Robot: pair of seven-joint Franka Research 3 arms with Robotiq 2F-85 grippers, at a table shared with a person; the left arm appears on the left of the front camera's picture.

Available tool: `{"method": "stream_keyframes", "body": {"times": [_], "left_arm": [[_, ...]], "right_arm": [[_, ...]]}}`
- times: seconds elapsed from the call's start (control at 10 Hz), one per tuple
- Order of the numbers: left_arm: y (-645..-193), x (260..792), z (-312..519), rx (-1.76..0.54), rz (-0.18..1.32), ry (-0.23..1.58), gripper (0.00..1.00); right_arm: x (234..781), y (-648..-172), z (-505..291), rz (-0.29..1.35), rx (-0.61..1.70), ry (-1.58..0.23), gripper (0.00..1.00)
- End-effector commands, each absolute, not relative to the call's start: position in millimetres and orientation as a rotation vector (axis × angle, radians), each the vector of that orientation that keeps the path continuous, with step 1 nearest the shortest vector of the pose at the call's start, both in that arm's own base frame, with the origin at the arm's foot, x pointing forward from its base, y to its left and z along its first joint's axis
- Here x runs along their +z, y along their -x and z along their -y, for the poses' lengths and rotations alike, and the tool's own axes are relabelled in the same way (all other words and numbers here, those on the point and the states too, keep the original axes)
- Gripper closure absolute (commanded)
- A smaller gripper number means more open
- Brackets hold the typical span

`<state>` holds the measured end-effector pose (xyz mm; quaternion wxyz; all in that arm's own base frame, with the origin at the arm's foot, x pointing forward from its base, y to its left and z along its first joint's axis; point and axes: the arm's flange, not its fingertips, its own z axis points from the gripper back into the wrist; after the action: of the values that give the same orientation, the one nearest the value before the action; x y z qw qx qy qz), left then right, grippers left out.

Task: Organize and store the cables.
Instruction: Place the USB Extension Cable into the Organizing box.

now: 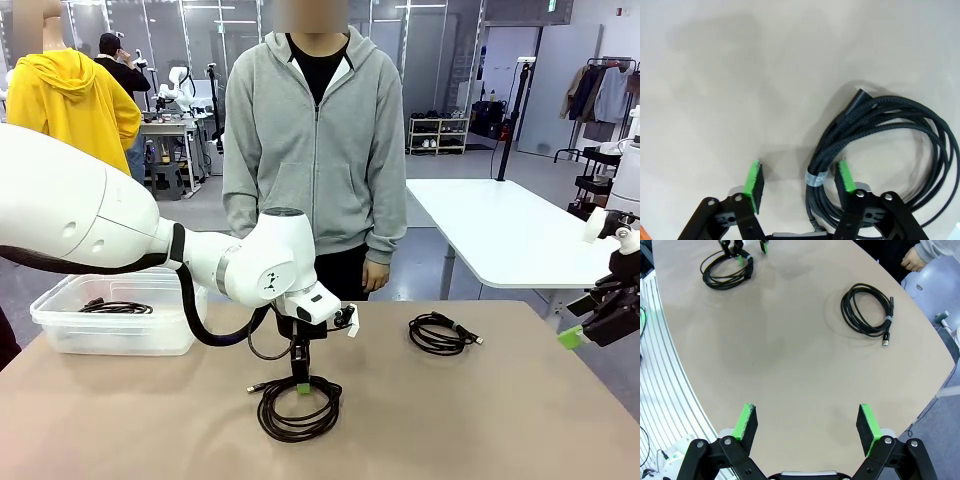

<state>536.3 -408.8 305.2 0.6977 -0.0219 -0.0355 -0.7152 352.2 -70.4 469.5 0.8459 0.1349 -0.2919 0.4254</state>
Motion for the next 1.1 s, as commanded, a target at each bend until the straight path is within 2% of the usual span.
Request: {"method": "stream_keyframes", "body": {"times": [0.0, 0.1, 0.2, 0.3, 0.6, 1.0], "left_arm": [[-546, 297, 415, -1.621, 0.109, 0.062, 0.46], [-546, 297, 418, -1.624, 0.107, 0.067, 0.60], [-542, 300, 418, -1.615, 0.098, 0.061, 0.90], [-541, 303, 418, -1.620, 0.090, 0.049, 1.00], [-536, 310, 420, -1.617, 0.063, 0.047, 1.00], [-532, 368, 411, -1.647, 0.027, 0.110, 1.00]], "right_arm": [[470, -354, 69, 0.618, 0.886, -0.277, 0.00], [470, -354, 69, 0.618, 0.886, -0.277, 0.00], [470, -354, 69, 0.618, 0.886, -0.277, 0.00], [470, -354, 69, 0.618, 0.886, -0.277, 0.00], [470, -354, 69, 0.618, 0.886, -0.277, 0.00], [470, -354, 69, 0.618, 0.886, -0.277, 0.00]]}}
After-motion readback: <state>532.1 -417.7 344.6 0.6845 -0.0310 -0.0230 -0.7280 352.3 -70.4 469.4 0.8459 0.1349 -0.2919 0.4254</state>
